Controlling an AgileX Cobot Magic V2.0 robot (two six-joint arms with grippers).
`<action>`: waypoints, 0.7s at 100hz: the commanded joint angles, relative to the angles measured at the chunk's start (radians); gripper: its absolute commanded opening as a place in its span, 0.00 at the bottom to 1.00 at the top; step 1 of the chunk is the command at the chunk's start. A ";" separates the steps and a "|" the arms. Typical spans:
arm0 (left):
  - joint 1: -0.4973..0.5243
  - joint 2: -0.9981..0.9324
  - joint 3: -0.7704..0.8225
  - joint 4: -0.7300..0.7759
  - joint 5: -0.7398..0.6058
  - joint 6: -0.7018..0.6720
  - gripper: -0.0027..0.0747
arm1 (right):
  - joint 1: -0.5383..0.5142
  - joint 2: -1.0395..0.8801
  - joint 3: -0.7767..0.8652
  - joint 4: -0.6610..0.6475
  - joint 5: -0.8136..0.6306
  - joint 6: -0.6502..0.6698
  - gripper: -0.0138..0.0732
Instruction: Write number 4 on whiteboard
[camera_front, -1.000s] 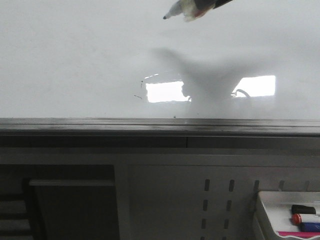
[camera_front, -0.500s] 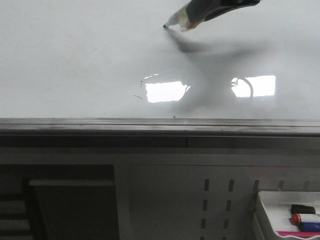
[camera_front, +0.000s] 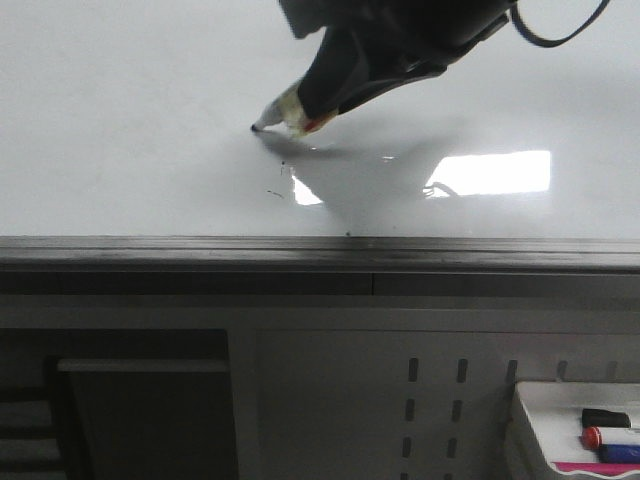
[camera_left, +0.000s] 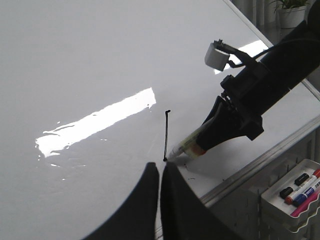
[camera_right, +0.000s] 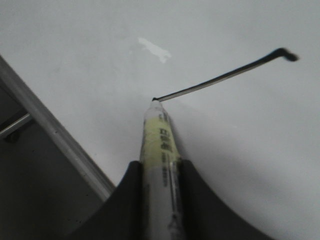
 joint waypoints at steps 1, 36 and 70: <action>0.002 0.011 -0.025 -0.035 -0.057 -0.009 0.01 | 0.004 -0.014 -0.021 -0.008 -0.042 0.004 0.11; 0.002 0.011 -0.025 -0.035 -0.057 -0.009 0.01 | -0.157 -0.073 -0.021 -0.018 0.129 0.032 0.11; 0.002 0.011 -0.025 -0.035 -0.073 -0.009 0.01 | -0.314 -0.206 -0.021 -0.451 0.376 0.345 0.11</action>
